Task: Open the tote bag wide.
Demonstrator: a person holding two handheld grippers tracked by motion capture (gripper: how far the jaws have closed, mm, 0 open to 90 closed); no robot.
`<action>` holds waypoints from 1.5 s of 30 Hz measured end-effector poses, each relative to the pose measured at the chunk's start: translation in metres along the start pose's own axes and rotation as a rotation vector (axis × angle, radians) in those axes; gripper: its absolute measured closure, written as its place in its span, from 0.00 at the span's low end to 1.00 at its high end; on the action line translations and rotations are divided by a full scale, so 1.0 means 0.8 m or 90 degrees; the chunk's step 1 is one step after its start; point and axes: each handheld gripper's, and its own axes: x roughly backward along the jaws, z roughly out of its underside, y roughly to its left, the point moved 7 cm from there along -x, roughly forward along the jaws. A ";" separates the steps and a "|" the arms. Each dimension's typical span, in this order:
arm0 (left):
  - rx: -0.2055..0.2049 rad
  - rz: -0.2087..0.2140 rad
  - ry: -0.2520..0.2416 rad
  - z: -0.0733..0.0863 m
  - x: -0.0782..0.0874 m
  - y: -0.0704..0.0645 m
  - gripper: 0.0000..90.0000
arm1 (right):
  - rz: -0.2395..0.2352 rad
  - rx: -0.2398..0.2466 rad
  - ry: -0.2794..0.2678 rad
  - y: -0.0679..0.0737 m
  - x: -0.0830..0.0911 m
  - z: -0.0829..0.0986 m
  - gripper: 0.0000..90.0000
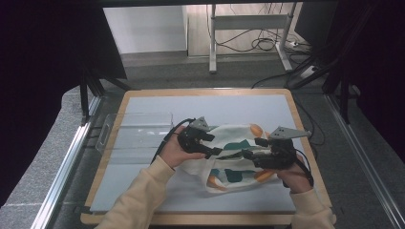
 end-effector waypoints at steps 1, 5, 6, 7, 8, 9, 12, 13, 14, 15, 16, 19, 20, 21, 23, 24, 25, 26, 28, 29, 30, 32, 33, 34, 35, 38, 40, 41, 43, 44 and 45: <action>-0.006 0.001 0.005 0.000 -0.002 0.000 0.44 | 0.000 0.000 0.000 0.000 0.000 0.000 0.34; -0.007 0.008 0.019 0.001 -0.008 -0.002 0.46 | 0.000 0.000 0.003 0.000 -0.001 0.001 0.33; -0.012 0.007 0.022 0.001 -0.010 -0.002 0.47 | -0.001 0.001 0.002 0.001 -0.002 0.001 0.33; -0.015 0.009 0.027 0.002 -0.012 -0.002 0.48 | -0.001 0.001 0.003 0.001 -0.002 0.001 0.33; -0.021 0.009 0.036 0.004 -0.015 -0.002 0.48 | -0.001 0.001 0.003 0.001 -0.002 0.001 0.33; -0.021 0.009 0.036 0.004 -0.015 -0.002 0.50 | -0.001 0.001 0.003 0.001 -0.002 0.001 0.33; -0.031 0.004 0.049 0.006 -0.018 -0.002 0.57 | -0.001 0.000 0.003 0.000 -0.002 0.001 0.33; -0.039 0.005 0.048 0.006 -0.019 -0.003 0.60 | -0.001 0.000 0.003 0.000 -0.002 0.001 0.33; -0.039 0.005 0.048 0.006 -0.019 -0.003 0.64 | -0.001 0.000 0.003 0.000 -0.002 0.002 0.33; -0.043 0.005 0.048 0.006 -0.018 -0.004 0.68 | -0.001 0.001 0.003 0.000 -0.002 0.001 0.34; -0.047 0.007 0.046 0.006 -0.018 -0.005 0.68 | -0.001 0.001 0.003 0.000 -0.002 0.001 0.34; -0.050 0.015 0.041 0.006 -0.016 -0.005 0.84 | -0.001 0.001 0.004 0.001 -0.002 0.001 0.33; -0.050 0.016 0.038 0.006 -0.016 -0.005 0.84 | -0.001 0.001 0.004 0.001 -0.002 0.001 0.33; -0.051 0.017 0.037 0.005 -0.015 -0.005 0.87 | 0.000 0.001 0.004 0.001 -0.002 0.001 0.33; -0.052 0.020 0.037 0.006 -0.015 -0.005 0.93 | 0.000 0.001 0.004 0.001 -0.002 0.001 0.33; -0.052 0.019 0.036 0.006 -0.015 -0.005 0.93 | 0.000 0.001 0.004 0.001 -0.002 0.001 0.33; -0.052 0.020 0.036 0.005 -0.014 -0.005 0.95 | 0.000 0.001 0.003 0.001 -0.002 0.001 0.33; -0.052 0.020 0.036 0.005 -0.014 -0.005 0.95 | 0.000 0.001 0.003 0.001 -0.002 0.001 0.33; -0.051 0.017 0.033 0.005 -0.013 -0.003 0.96 | 0.000 0.001 0.004 0.000 -0.002 0.002 0.33; -0.048 0.015 0.026 0.004 -0.011 -0.002 0.96 | 0.000 0.001 0.004 0.000 -0.002 0.002 0.34; -0.048 0.015 0.026 0.004 -0.011 -0.002 0.97 | 0.000 0.001 0.004 0.000 -0.002 0.002 0.33; -0.048 0.016 0.024 0.003 -0.010 -0.002 0.97 | 0.000 0.002 0.003 0.000 -0.001 0.002 0.33; -0.048 0.018 0.024 0.003 -0.010 -0.002 0.97 | 0.001 0.002 0.005 0.000 -0.001 0.002 0.33; -0.048 0.018 0.025 0.003 -0.009 -0.002 0.97 | 0.001 0.002 0.005 0.000 -0.001 0.002 0.33; -0.049 0.018 0.027 0.003 -0.009 -0.002 0.97 | 0.001 0.003 0.005 0.000 -0.001 0.002 0.34; -0.052 0.019 0.028 0.001 -0.009 -0.003 0.97 | -0.001 0.000 0.005 0.001 -0.002 0.002 0.33; -0.054 0.017 0.030 0.000 -0.007 -0.002 0.98 | -0.002 0.002 0.004 0.001 -0.002 0.002 0.34; -0.053 0.016 0.029 -0.001 -0.006 -0.001 0.98 | -0.002 0.002 0.004 0.001 -0.002 0.002 0.34; -0.053 0.015 0.028 -0.002 -0.005 0.000 0.98 | -0.003 0.002 0.004 0.001 -0.002 0.002 0.34; -0.052 0.015 0.026 -0.003 -0.005 0.001 0.98 | -0.004 0.002 0.004 0.002 -0.002 0.001 0.34; -0.051 0.015 0.025 -0.003 -0.004 0.001 0.98 | -0.005 0.003 0.004 0.002 -0.002 0.001 0.34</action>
